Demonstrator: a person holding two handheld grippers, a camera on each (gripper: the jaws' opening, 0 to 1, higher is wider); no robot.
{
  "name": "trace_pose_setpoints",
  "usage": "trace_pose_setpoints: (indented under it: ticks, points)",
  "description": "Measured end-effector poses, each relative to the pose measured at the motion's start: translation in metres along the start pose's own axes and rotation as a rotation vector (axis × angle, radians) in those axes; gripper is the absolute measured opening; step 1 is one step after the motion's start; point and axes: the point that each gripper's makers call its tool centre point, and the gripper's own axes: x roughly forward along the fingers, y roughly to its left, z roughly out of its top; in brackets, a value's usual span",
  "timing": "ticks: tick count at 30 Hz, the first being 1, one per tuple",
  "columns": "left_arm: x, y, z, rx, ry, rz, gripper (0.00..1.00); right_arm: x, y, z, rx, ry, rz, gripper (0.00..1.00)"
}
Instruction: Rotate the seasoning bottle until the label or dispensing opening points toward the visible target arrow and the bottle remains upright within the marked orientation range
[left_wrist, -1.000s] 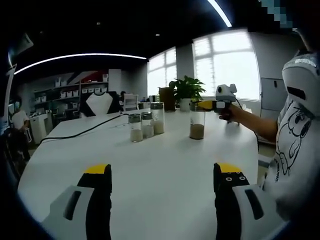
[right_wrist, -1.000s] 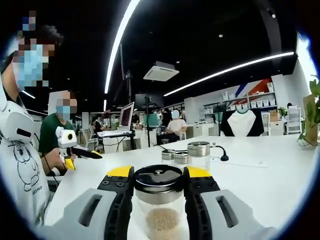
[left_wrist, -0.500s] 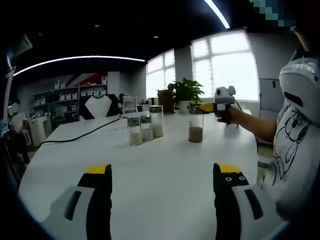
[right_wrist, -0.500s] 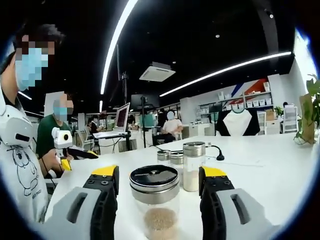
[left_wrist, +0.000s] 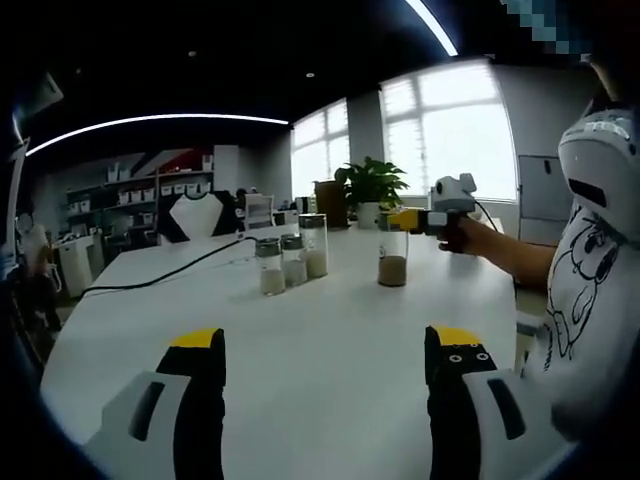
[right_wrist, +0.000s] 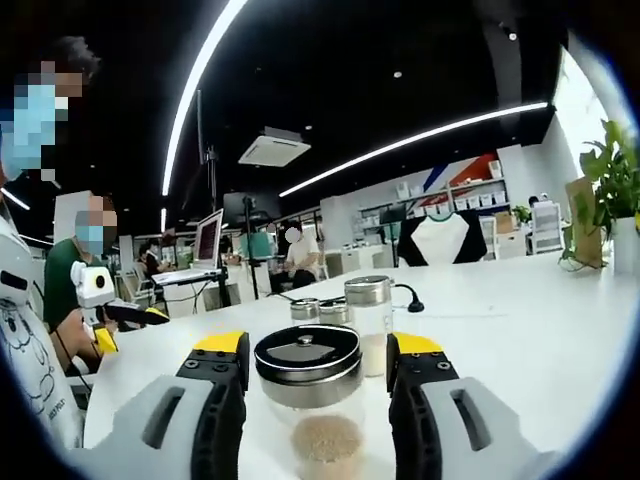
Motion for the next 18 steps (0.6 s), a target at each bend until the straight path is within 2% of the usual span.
trace_pose_setpoints:
  ticks: [18]
  points:
    - [-0.0103, 0.008, 0.0011, 0.007, -0.015, 0.022, 0.86, 0.005, -0.0014, -0.0016, -0.035, 0.009, -0.029, 0.48]
